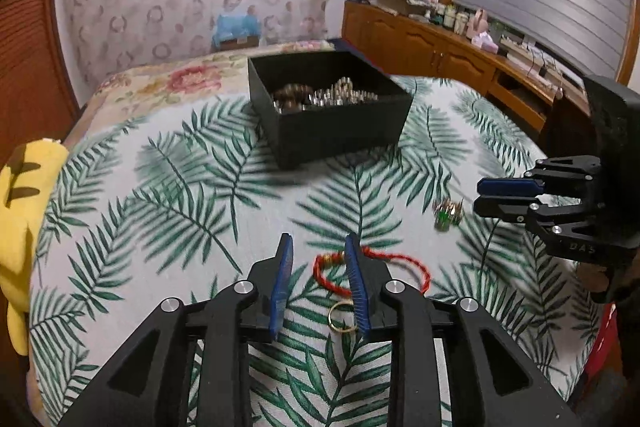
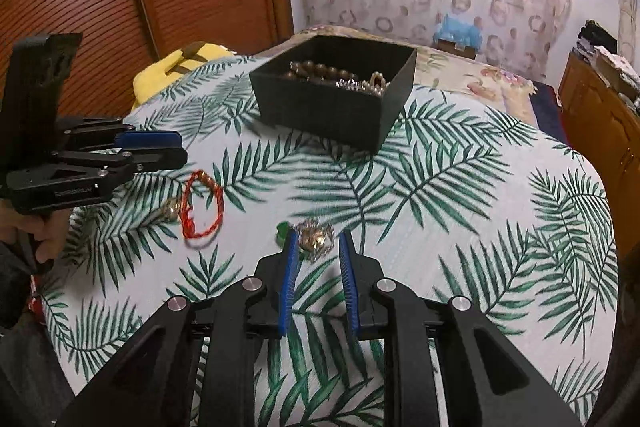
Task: Organize jewelry
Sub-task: 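Grasp the red string bracelet with the left tool while the right tool grasps the green pendant, then carry the red bracelet and green pendant into the black box and open both tools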
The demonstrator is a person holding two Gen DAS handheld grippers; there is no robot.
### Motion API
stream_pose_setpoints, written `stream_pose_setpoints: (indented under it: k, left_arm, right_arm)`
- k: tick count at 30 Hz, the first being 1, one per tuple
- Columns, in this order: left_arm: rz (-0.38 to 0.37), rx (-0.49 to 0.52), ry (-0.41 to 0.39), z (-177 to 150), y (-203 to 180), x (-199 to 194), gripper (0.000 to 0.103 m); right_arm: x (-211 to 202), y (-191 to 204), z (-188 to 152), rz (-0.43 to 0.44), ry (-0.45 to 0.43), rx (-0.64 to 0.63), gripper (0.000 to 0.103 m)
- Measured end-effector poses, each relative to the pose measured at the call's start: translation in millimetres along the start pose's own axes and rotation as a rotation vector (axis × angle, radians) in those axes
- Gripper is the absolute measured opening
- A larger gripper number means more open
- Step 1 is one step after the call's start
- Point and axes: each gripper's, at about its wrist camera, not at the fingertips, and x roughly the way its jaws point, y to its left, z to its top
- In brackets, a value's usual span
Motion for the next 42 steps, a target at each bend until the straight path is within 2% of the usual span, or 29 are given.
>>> stream_pose_setpoints:
  k: [5,14,18,20,24,31,36,38,39,42]
  left_arm:
    - [0.017,0.009,0.056,-1,1,15,0.027]
    - [0.008,0.048,0.068,-1,-5,24,0.026]
    - [0.02,0.071,0.056,-2,-8,25,0.003]
    - [0.002,0.059,0.056,-3,-7,23,0.003]
    - [0.014,0.04,0.041,-6,-4,19,0.003]
    - [-0.017,-0.019,-0.035,-5,2,-6,0.003]
    - [-0.023,-0.024,-0.046,-5,0,-11,0.003]
    - [-0.021,-0.023,-0.048,-6,-1,-12,0.003]
    - [-0.023,-0.024,-0.048,-6,-1,-13,0.003]
    - [-0.025,-0.024,-0.049,-6,-1,-13,0.003]
  right_arm:
    - [-1,5,-2,0.005,-0.007,-0.007,0.023]
    - [-7,14,-2,0.023,-0.01,-0.029,0.023]
    - [-1,22,0,0.022,0.001,-0.054,0.023]
    - [2,24,2,0.022,0.005,-0.062,0.023]
    - [12,28,8,0.018,0.019,-0.077,0.023]
    - [27,26,13,-0.011,0.058,-0.095,0.023]
    - [33,33,15,-0.034,0.07,-0.135,0.024]
    - [34,37,15,-0.055,0.075,-0.166,0.023]
    - [34,38,15,-0.057,0.078,-0.175,0.013]
    - [32,40,11,-0.055,0.079,-0.183,0.01]
